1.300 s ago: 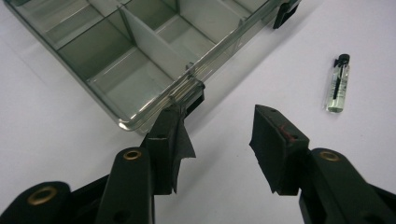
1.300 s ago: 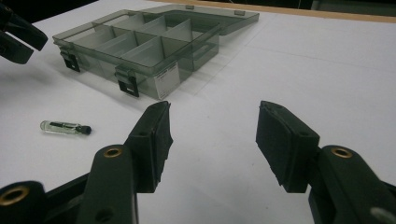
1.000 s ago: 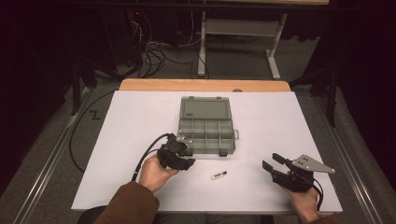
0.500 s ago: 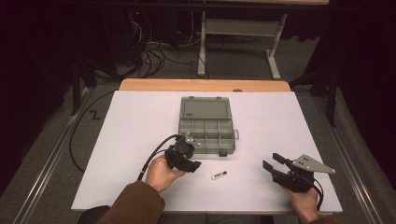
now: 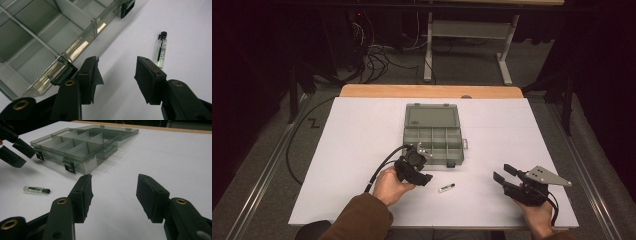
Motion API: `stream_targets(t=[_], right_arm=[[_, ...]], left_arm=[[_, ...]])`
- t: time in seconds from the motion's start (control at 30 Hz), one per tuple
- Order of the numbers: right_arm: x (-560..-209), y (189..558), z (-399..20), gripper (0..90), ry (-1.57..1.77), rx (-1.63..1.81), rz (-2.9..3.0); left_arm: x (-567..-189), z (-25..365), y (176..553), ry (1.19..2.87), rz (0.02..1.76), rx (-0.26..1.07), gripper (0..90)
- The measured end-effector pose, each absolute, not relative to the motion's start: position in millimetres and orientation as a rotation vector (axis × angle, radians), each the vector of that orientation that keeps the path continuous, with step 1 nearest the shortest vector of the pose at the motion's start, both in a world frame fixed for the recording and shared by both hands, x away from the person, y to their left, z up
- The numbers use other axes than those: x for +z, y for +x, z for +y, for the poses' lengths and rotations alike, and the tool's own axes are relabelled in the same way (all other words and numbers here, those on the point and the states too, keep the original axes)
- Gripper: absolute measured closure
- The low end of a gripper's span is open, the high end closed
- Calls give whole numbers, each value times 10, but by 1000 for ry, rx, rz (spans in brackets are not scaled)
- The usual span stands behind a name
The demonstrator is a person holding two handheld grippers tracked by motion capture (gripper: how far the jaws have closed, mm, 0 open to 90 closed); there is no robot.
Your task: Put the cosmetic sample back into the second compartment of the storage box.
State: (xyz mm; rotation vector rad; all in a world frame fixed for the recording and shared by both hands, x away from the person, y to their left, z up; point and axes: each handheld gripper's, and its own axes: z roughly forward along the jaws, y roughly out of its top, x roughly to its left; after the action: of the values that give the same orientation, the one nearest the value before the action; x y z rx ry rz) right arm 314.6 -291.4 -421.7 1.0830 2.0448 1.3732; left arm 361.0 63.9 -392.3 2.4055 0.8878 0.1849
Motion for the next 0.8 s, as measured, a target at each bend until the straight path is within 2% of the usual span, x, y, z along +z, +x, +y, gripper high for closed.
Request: stream_targets(t=[0.8], right_arm=[[-4217, 3144, -2914, 475, 1081, 1370, 2044]], left_arm=[[-3939, 422, 3599, 2459, 830, 156, 548]])
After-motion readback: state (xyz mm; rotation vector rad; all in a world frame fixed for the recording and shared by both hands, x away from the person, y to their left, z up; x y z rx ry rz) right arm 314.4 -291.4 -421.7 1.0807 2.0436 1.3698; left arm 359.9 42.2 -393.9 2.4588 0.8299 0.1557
